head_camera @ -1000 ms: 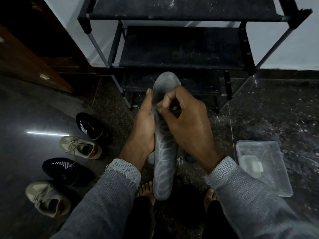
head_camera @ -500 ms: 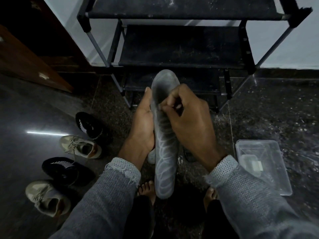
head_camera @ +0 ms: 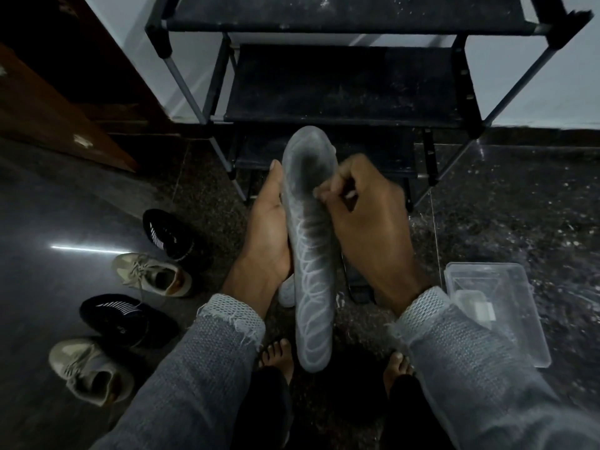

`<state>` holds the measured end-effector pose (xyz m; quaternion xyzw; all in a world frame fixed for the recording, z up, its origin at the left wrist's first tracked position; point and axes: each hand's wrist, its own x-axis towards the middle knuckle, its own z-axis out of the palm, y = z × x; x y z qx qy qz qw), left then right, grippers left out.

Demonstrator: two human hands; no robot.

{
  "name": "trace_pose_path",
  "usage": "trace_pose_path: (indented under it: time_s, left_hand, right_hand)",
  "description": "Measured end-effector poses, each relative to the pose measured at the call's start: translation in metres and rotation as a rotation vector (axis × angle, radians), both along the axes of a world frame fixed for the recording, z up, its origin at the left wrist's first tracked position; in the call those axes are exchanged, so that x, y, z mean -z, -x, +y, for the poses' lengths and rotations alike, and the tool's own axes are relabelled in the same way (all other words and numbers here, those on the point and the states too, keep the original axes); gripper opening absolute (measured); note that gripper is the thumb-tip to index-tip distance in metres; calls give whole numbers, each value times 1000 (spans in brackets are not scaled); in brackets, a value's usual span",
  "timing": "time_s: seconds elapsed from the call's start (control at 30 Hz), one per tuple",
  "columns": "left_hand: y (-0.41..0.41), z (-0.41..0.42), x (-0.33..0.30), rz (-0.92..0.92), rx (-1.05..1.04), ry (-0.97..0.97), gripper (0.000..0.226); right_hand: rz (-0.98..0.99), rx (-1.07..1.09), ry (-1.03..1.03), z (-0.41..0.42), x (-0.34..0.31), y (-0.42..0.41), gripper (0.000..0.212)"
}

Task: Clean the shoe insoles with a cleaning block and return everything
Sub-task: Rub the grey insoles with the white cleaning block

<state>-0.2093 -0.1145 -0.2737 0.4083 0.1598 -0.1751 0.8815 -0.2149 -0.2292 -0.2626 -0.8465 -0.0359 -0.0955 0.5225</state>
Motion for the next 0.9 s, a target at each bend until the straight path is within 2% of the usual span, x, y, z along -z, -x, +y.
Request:
trace_pose_path:
  time_s: [0.1,0.3,0.57,0.67,0.77,0.9]
  left_hand:
    - [-1,1,0,-10,-8,3,56]
    - [-3,4,5,16,-47,-8,63]
    - [2,-4,1,-5,10,25,64]
    - [-1,-1,2,19,13,89,64]
    - [-2,-2,2,12,34,68,65]
    - [2,-12,0,7,21,-16,50]
  right_hand:
    - [-11,34,-9,1,2,1,28]
    - [-7,-100,-171,20,-2,12,26]
    - [-71,54,-13,-3,5,-4,31]
    - [-67,-24,-37,9,4,4,28]
    - [-90,-61,-39,10,4,4,26]
    - [-148,45,1,-7,7,-10,25]
